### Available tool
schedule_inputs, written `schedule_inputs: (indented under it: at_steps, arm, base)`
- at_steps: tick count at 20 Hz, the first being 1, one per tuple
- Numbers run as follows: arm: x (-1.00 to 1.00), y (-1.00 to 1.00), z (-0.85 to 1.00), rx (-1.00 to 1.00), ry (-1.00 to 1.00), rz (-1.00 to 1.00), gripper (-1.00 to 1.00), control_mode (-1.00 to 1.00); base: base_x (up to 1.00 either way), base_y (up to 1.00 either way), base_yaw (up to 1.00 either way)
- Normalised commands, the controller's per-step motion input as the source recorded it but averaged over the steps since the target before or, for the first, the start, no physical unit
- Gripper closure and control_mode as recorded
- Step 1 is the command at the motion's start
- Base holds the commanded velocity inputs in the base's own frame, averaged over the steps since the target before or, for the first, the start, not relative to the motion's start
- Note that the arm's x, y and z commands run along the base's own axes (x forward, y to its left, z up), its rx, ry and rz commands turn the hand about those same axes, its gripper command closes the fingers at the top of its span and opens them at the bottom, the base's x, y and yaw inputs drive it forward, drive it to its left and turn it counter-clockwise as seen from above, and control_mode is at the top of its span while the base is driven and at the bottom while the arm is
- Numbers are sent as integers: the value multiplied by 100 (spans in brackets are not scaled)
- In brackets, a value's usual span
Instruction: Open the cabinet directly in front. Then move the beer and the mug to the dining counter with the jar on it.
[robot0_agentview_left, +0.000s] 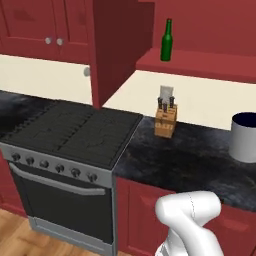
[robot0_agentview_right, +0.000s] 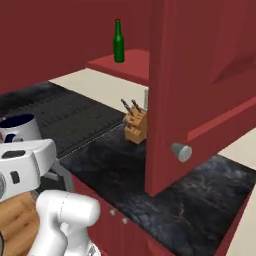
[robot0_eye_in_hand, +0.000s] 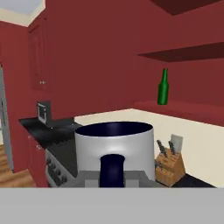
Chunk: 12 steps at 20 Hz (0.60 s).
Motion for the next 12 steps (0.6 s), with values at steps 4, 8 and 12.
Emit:
schedule_inputs:
  at_steps: [4,8,12]
  arm:
    - [0,0,0,0,0,0,100,100]
    - [0,0,0,0,0,0,100,100]
    - [0,0,0,0,0,0,100,100]
  base:
    - [0,0,78]
    - [14,0,84]
    - [20,0,86]
